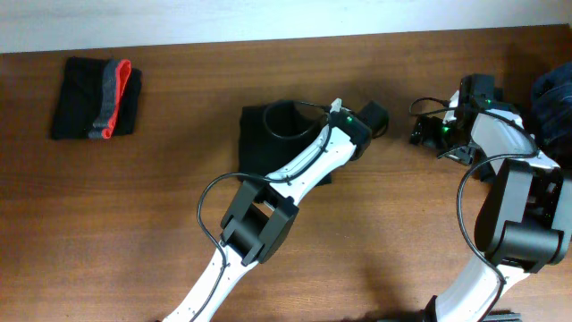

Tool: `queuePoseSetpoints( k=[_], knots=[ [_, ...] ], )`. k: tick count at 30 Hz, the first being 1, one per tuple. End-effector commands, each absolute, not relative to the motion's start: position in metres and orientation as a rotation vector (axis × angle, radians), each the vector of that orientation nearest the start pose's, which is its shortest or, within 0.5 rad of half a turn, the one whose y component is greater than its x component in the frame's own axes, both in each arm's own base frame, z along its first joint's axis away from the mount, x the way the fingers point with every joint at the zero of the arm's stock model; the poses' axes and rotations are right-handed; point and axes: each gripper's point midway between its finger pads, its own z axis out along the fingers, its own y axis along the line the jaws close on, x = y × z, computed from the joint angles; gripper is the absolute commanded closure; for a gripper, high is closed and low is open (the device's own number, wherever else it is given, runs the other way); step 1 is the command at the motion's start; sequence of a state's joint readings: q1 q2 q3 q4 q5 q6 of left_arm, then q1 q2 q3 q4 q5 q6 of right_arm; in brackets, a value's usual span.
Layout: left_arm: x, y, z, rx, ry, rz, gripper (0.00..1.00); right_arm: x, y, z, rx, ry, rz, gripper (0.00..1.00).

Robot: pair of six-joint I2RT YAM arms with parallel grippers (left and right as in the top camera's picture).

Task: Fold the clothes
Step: 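Lift the bundle and carry it left toward the red-trimmed stack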

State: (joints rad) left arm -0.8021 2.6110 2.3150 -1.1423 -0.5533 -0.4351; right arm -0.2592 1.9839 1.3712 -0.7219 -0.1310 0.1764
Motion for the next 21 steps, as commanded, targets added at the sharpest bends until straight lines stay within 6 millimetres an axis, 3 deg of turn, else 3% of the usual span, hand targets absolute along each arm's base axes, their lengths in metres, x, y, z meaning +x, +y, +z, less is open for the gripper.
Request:
queuePoseSetpoints(
  k=[1,9,17,21],
  knots=[
    [0.449,-0.304,0.035,0.526,2.583,0.602,1.0,0.408,-0.085,0.02,0.606,2.845,0.161,0.01],
    [0.487,-0.27,0.134,0.529,2.534,0.479,1.0,0.408,-0.085,0.02,0.606,2.845,0.161,0.01],
    [0.518,-0.198,0.209,0.418,2.465,0.485,1.0,0.418,-0.088,0.023,0.592,2.802,0.16,0.01],
    [0.525,-0.166,0.235,0.398,2.442,0.481,1.0,0.418,-0.088,0.023,0.592,2.801,0.16,0.01]
  ],
)
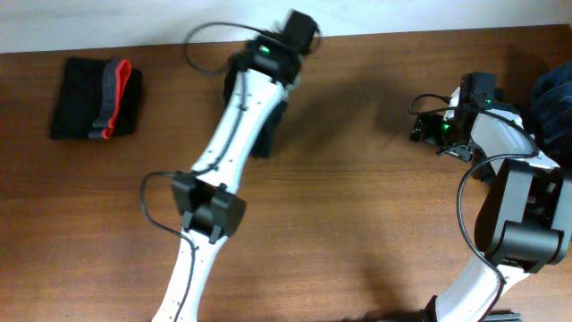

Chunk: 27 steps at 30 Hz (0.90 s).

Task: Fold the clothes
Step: 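Lift the bundle and carry it left toward the red-trimmed stack, then lower the bundle onto the red-trimmed folded garment with left gripper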

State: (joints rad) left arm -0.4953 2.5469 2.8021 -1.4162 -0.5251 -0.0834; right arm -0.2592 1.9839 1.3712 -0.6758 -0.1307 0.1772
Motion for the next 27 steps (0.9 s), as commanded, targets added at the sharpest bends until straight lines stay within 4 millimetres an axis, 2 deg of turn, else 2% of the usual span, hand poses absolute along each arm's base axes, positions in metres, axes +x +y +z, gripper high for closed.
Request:
queuePoseSetpoints(
  k=[1,5,11,15,20,27],
  knots=[
    [0.527,-0.161,0.239,0.411,2.44,0.469,1.0,0.418,-0.088,0.023,0.592,2.801,0.16,0.01],
    [0.531,-0.135,0.256,0.459,2.428,0.45,1.0,0.418,-0.088,0.023,0.592,2.801,0.16,0.01],
    [0.541,-0.084,0.275,0.529,2.394,0.552,1.0,0.418,-0.088,0.023,0.592,2.801,0.16,0.01],
    [0.556,-0.045,0.284,0.504,2.361,0.609,1.0,0.418,-0.088,0.023,0.592,2.801,0.16,0.01],
    [0.572,0.016,0.298,0.475,2.312,0.71,1.0,0.418,-0.088,0.023,0.592,2.801,0.16,0.01],
    [0.584,0.111,0.325,0.321,2.228,0.838,1.0,0.418,-0.088,0.023,0.592,2.801,0.16,0.01]
  ],
)
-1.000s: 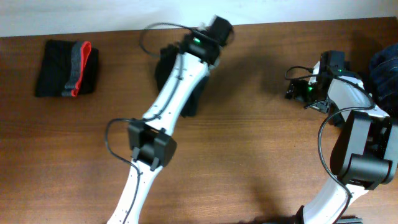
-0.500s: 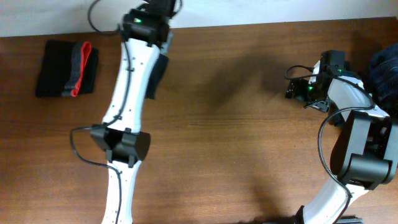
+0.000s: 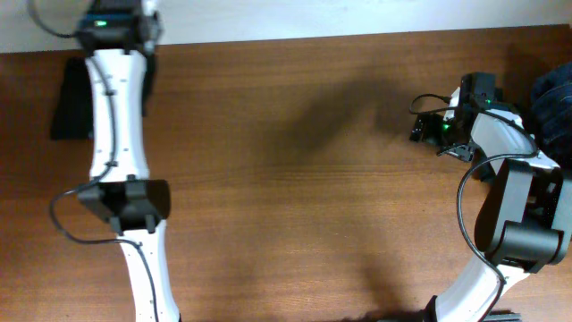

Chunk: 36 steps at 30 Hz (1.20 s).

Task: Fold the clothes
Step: 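Lower the bundle onto the red-trimmed folded garment with left gripper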

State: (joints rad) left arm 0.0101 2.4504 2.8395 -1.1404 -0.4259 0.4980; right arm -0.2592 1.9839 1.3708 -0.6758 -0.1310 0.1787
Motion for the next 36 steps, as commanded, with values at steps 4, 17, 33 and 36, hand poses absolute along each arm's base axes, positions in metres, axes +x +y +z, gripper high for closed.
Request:
queuePoseSetpoints(
  k=[4,17,33,36],
  knots=[
    [0.588,0.155,0.345,0.223,2.15,0.893,1.0,0.418,-0.088,0.023,0.592,2.801,0.16,0.01],
    [0.587,0.25,0.355,0.24,2.029,0.739,1.0,0.418,-0.088,0.023,0.592,2.801,0.16,0.01],
    [0.607,0.288,0.235,0.303,2.206,0.646,1.0,0.418,-0.088,0.023,0.592,2.801,0.16,0.01],
    [0.611,0.291,0.213,0.3,2.238,0.639,1.0,0.418,-0.088,0.023,0.592,2.801,0.16,0.01]
  ],
)
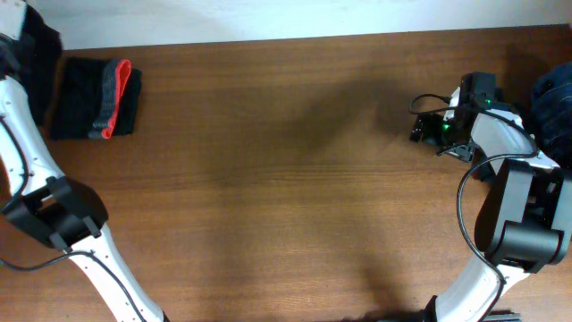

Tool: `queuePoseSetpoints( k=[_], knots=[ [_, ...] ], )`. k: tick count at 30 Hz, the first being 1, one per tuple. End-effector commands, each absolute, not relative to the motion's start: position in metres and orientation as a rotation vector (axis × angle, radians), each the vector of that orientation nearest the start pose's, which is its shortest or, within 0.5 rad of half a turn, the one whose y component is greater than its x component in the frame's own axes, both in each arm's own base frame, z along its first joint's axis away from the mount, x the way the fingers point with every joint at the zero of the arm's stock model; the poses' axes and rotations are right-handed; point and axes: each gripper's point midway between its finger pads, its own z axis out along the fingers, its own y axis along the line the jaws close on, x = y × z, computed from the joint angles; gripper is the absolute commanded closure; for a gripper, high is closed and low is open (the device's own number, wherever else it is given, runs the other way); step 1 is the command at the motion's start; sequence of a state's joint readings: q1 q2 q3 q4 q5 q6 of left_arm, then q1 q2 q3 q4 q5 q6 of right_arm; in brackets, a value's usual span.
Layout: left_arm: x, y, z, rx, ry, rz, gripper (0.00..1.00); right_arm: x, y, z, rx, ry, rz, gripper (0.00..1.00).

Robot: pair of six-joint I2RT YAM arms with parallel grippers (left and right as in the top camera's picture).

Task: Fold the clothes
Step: 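Lower the bundle onto the red-trimmed folded garment with left gripper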

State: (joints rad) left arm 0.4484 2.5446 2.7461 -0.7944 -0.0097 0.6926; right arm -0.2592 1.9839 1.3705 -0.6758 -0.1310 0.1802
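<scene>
A folded black garment (43, 46) hangs at the top left corner of the overhead view, just left of the stack. My left gripper (25, 38) is at that corner, mostly hidden by the cloth and the frame edge, and appears shut on the garment. The stack of folded clothes (94, 98) is black with a grey and a red layer showing at its right side. My right gripper (418, 127) rests on the table at the right, pointing left with nothing in it. Its jaws are too small and dark to read.
A heap of dark blue clothes (554, 103) lies at the right edge behind the right arm. The brown wooden table (286, 197) ends at a white wall along the top. My left arm's elbow (54, 215) sits low at the left.
My left arm has swung further left, from above the stack's right side to the top left corner, with the black garment. The stack is now uncovered. The right arm has not moved.
My left gripper was at a black folded garment in the table's middle. Then it was near the back edge with the garment. Then it was over the stack at the far left, and now beyond it at the corner. The table's middle is bare.
</scene>
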Motion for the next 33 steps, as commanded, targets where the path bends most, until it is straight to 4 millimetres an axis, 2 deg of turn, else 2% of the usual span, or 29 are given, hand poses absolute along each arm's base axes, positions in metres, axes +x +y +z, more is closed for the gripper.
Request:
queuePoseSetpoints(
  k=[1,4,9,14,22,28,33],
  knots=[
    [0.611,0.293,0.205,0.284,2.253,0.645,1.0,0.418,-0.088,0.023,0.592,2.801,0.16,0.01],
    [0.611,0.298,0.187,0.269,2.287,0.655,1.0,0.418,-0.088,0.023,0.592,2.801,0.16,0.01],
    [0.612,0.297,0.176,0.258,2.306,0.646,1.0,0.418,-0.088,0.023,0.592,2.801,0.16,0.01],
    [0.61,0.321,0.194,0.126,2.265,0.799,1.0,0.418,-0.088,0.023,0.592,2.801,0.16,0.01],
    [0.611,0.33,0.209,0.124,2.217,0.851,1.0,0.418,-0.088,0.023,0.592,2.801,0.16,0.01],
    [0.613,0.326,0.21,0.139,2.215,0.831,1.0,0.418,-0.088,0.023,0.592,2.801,0.16,0.02],
    [0.621,0.297,0.188,0.208,2.256,0.693,1.0,0.418,-0.088,0.023,0.592,2.801,0.16,0.02]
  ],
)
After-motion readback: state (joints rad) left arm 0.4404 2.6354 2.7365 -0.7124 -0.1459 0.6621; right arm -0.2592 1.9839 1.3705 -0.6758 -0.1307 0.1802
